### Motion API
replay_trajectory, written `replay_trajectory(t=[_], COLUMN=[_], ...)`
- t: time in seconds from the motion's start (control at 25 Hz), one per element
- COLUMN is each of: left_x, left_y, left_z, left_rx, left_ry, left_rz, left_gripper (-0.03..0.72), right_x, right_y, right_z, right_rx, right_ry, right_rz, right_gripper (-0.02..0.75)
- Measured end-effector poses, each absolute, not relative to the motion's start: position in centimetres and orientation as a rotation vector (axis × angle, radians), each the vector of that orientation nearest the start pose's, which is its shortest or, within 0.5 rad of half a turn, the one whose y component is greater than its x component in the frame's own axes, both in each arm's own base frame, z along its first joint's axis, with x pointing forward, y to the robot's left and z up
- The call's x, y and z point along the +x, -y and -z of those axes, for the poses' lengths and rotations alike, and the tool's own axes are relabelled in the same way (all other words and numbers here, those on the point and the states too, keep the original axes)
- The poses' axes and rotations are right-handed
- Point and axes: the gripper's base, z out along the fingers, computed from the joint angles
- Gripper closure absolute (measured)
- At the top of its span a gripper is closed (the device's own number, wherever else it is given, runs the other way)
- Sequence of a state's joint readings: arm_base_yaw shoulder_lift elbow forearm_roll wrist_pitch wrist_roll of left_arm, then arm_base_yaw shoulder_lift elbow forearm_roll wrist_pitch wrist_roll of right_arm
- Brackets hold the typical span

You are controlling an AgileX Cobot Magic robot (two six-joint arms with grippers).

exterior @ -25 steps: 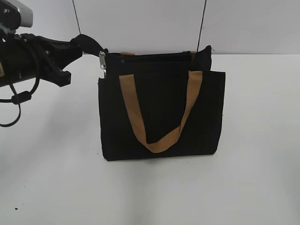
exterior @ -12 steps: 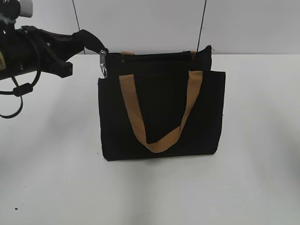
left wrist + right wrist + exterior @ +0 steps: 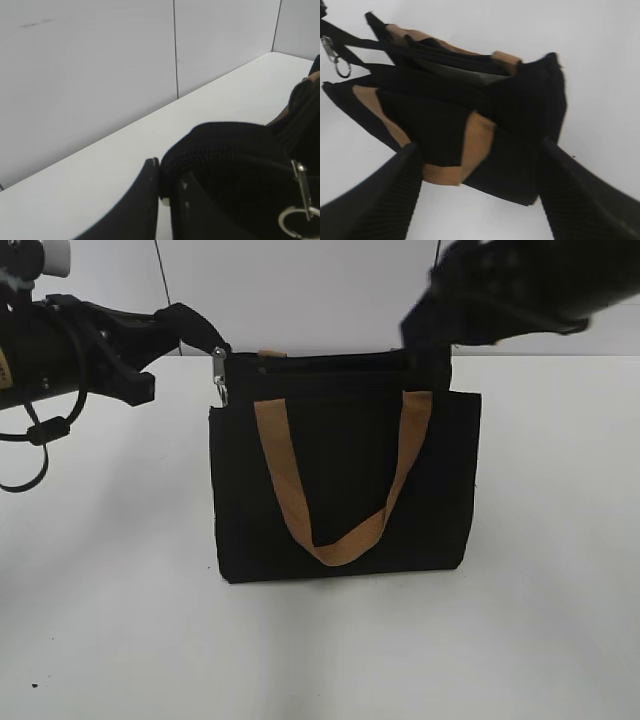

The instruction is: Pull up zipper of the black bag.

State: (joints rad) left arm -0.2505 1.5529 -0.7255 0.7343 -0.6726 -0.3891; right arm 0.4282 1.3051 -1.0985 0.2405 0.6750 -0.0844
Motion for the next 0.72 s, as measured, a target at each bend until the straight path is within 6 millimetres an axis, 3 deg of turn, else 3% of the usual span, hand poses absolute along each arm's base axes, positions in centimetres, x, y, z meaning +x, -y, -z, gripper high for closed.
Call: replay_trajectory(t=[0.28,0.4,0.56,0.72], left_x=[29.5,29.5,29.5,29.5], left_y=[11.5,11.5,11.5,11.5], left_z=[-23.6,-23.6,-23.6,-23.6], left_rx=[0.714,0.715,0.715,0.715], left_ry=[-1.627,-1.627,-1.627,-1.628], left_rz=[0.400,0.400,0.400,0.400], left_gripper=[0.652,0.652,0.652,0.652], right_x=[27.0,27.7,28.9,29.7], right_y=[-22.2,-25.2,-27.8,-28.7], right_z=[-31.9,-31.5,-30.5,-29.1], right_rx=[-0.631,-0.676,-0.679,-0.643], right_ry=[-2.376,-2.372,-2.387,-2.434], right_rz=[-0.533,-0.563,-0.588,-0.605], right_gripper=[0.315,0.364,0.394,0.442])
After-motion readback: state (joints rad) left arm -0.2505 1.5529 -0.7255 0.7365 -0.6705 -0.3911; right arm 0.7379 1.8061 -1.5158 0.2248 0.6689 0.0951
